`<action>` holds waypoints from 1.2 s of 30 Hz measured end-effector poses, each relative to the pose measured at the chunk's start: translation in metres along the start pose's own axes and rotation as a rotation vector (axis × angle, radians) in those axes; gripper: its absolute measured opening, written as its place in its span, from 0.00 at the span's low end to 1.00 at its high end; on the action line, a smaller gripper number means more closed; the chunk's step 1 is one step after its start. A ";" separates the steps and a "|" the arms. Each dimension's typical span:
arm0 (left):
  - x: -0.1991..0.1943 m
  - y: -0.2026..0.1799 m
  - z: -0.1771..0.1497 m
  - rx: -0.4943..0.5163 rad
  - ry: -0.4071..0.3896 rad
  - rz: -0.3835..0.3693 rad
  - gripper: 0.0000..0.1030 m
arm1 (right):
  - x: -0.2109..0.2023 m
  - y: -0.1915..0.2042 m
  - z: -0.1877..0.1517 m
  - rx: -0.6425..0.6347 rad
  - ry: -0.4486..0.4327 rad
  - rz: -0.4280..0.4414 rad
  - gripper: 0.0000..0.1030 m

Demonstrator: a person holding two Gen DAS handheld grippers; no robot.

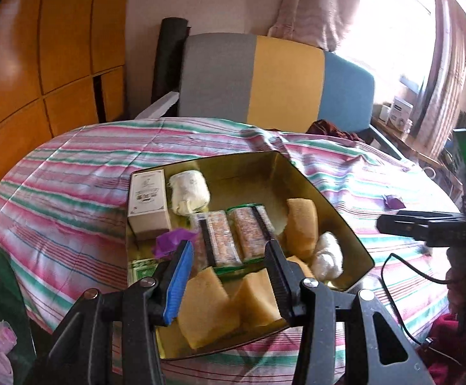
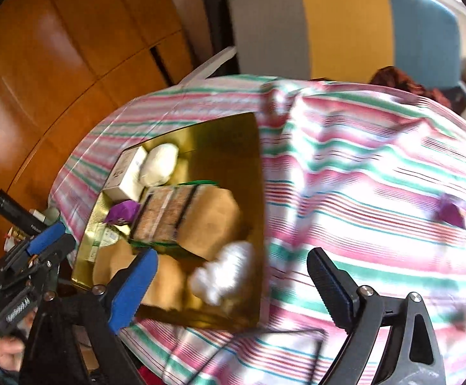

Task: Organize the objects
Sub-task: 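Move both tools back toward the remaining items on the table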

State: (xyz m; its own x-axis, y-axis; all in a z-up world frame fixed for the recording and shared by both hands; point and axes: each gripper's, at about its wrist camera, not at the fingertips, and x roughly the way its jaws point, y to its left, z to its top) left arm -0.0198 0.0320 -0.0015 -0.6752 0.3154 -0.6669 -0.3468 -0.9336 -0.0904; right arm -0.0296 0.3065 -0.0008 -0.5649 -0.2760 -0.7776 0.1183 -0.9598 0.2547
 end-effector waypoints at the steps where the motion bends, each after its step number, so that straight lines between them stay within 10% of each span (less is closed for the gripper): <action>1: 0.000 -0.004 0.000 0.009 0.001 -0.003 0.45 | -0.006 -0.008 -0.004 0.014 -0.008 -0.012 0.94; 22: 0.022 -0.121 0.013 0.281 0.044 -0.123 0.45 | -0.088 -0.229 -0.050 0.344 -0.093 -0.356 0.94; 36: 0.064 -0.205 0.019 0.384 0.138 -0.214 0.45 | -0.094 -0.276 -0.068 0.577 -0.120 -0.322 0.94</action>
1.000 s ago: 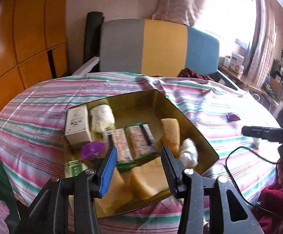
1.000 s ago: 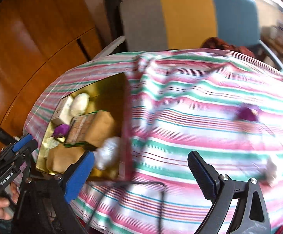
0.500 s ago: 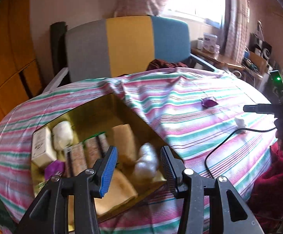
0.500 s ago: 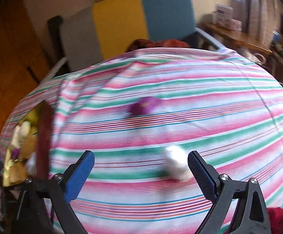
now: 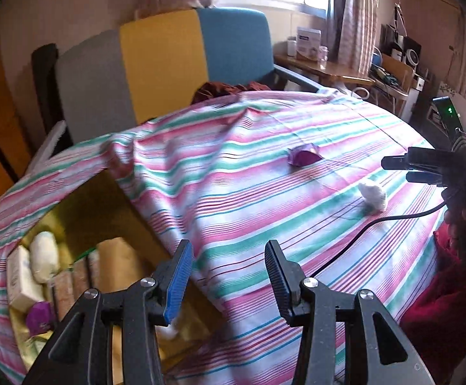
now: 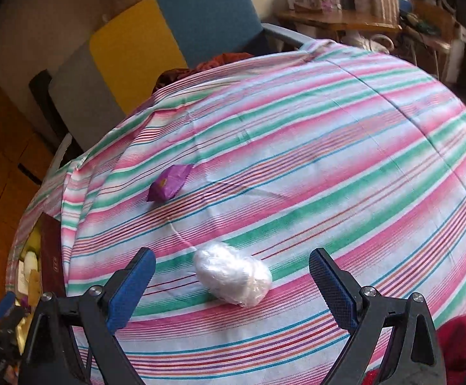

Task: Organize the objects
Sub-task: 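Move both tools back toward the remaining items on the table, then grasp the purple snack packet with the left tool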

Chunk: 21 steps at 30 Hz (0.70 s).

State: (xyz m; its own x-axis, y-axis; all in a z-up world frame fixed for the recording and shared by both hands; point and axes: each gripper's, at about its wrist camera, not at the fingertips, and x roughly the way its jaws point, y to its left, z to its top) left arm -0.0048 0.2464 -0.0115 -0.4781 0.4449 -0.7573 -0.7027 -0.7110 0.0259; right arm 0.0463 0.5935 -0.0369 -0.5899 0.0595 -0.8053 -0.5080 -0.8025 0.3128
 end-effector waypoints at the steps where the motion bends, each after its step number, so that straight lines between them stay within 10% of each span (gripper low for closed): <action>1: 0.004 -0.002 0.002 0.000 0.008 -0.007 0.45 | 0.000 -0.004 0.000 0.019 0.000 -0.007 0.94; 16: 0.084 -0.044 0.064 0.008 0.114 -0.158 0.46 | -0.002 -0.034 -0.001 0.197 0.030 0.033 0.95; 21: 0.124 -0.056 0.095 -0.085 0.173 -0.305 0.75 | 0.002 -0.035 -0.003 0.213 0.057 0.068 0.95</action>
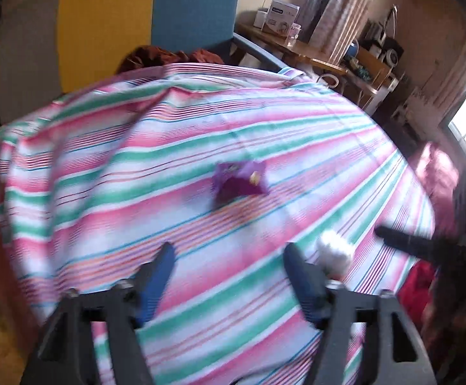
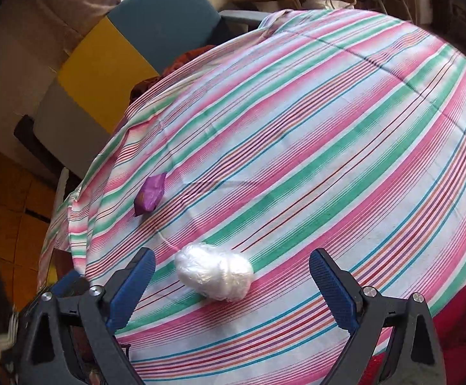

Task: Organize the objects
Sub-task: 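Grasp the purple snack packet with the left tool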

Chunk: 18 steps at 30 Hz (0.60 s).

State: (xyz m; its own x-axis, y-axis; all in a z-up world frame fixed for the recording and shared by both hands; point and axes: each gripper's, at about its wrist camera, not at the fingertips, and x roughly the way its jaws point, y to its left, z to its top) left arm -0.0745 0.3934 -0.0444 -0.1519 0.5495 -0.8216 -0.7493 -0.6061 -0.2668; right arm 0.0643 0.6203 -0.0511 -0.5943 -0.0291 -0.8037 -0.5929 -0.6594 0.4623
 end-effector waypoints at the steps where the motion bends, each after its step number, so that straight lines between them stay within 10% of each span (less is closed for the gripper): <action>1: 0.006 0.000 0.007 -0.010 0.004 -0.013 0.75 | 0.001 0.000 0.000 0.002 0.003 0.004 0.95; 7: 0.034 0.001 0.047 -0.058 0.004 -0.015 0.75 | 0.004 0.001 -0.001 0.007 0.020 0.035 0.95; 18: 0.062 -0.042 0.039 0.777 0.104 0.032 0.76 | 0.009 0.002 -0.002 0.026 0.060 0.089 0.96</action>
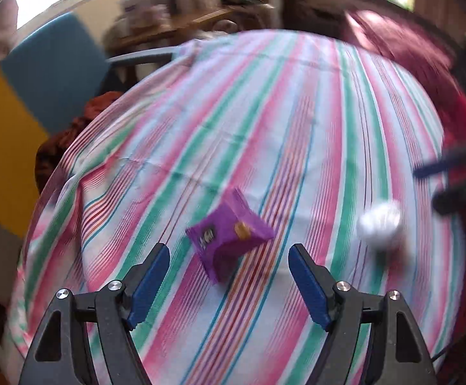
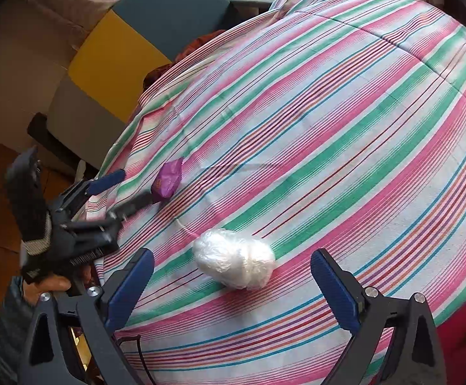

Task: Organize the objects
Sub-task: 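Grasp the purple snack packet with the left tool, then hold the purple packet in the left tool while the right tool grasps the plastic-wrapped bundle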

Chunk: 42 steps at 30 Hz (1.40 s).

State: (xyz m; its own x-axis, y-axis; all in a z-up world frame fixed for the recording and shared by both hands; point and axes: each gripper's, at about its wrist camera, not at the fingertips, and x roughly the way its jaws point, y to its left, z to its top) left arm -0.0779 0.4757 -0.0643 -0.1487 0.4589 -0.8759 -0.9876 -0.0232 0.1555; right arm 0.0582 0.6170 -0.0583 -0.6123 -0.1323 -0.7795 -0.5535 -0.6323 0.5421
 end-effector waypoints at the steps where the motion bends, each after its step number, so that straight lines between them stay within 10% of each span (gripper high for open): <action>1: 0.003 0.000 0.000 0.018 0.005 0.003 0.76 | 0.001 0.000 0.000 0.001 0.003 0.003 0.96; 13: 0.048 0.008 0.020 -0.066 0.014 -0.060 0.62 | 0.007 -0.007 0.001 0.025 0.025 -0.024 0.96; 30: -0.029 -0.026 -0.088 -0.461 -0.040 -0.018 0.54 | 0.018 0.001 0.002 -0.024 0.037 -0.047 0.96; 42: -0.074 -0.082 -0.142 -0.551 -0.076 -0.088 0.54 | 0.039 0.036 -0.006 -0.241 0.035 -0.150 0.97</action>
State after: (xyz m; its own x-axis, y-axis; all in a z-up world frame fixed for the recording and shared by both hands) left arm 0.0071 0.3175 -0.0776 -0.0805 0.5424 -0.8363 -0.8797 -0.4331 -0.1963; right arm 0.0178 0.5840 -0.0712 -0.5117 -0.0469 -0.8579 -0.4839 -0.8093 0.3329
